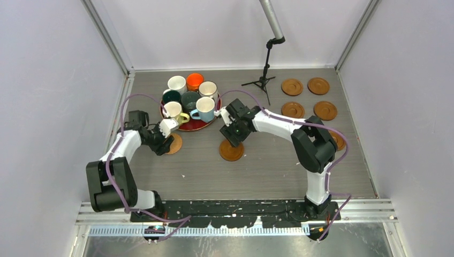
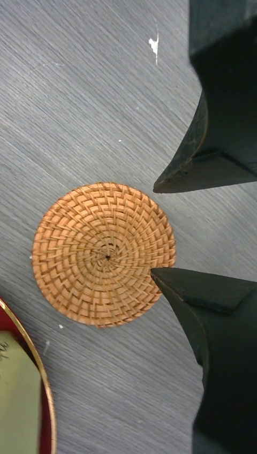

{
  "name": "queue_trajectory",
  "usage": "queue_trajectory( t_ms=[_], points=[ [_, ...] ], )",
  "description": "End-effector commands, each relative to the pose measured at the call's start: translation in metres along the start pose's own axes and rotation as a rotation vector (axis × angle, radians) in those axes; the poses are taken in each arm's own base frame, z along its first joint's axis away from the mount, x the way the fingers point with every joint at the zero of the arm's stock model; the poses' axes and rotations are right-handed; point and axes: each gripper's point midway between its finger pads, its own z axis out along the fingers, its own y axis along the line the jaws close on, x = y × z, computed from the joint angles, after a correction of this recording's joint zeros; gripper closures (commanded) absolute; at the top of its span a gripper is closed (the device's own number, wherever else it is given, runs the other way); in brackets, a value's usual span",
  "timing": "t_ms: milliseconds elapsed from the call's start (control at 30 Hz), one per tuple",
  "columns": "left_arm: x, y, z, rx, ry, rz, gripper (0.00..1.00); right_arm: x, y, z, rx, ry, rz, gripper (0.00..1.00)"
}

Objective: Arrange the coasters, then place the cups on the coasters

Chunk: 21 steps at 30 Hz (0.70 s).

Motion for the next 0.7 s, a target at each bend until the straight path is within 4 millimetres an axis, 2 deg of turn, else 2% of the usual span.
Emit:
queue_trajectory(
  t_ms=[0, 167, 300, 400, 667],
  points=[
    [-0.012, 0.002, 0.017, 0.015, -0.042, 0.116, 0.47, 0.000, -0.010, 0.011, 0.104, -0.008, 0.008, 0.38],
    [-0.001, 0.000, 0.038, 0.039, 0.027, 0.184, 0.56, 0.020, -0.017, 0.019, 0.165, 0.057, 0.008, 0.39],
    [0.008, -0.010, 0.047, 0.109, 0.083, 0.201, 0.66, 0.036, -0.022, 0.013, 0.183, 0.085, 0.005, 0.43],
    [0.012, -0.025, 0.048, 0.156, 0.111, 0.244, 0.69, 0.052, -0.028, 0.005, 0.184, 0.108, 0.017, 0.45],
    [-0.010, -0.083, 0.056, 0.289, 0.150, 0.401, 0.74, 0.104, -0.072, -0.018, 0.206, 0.178, 0.103, 0.47]
  ],
)
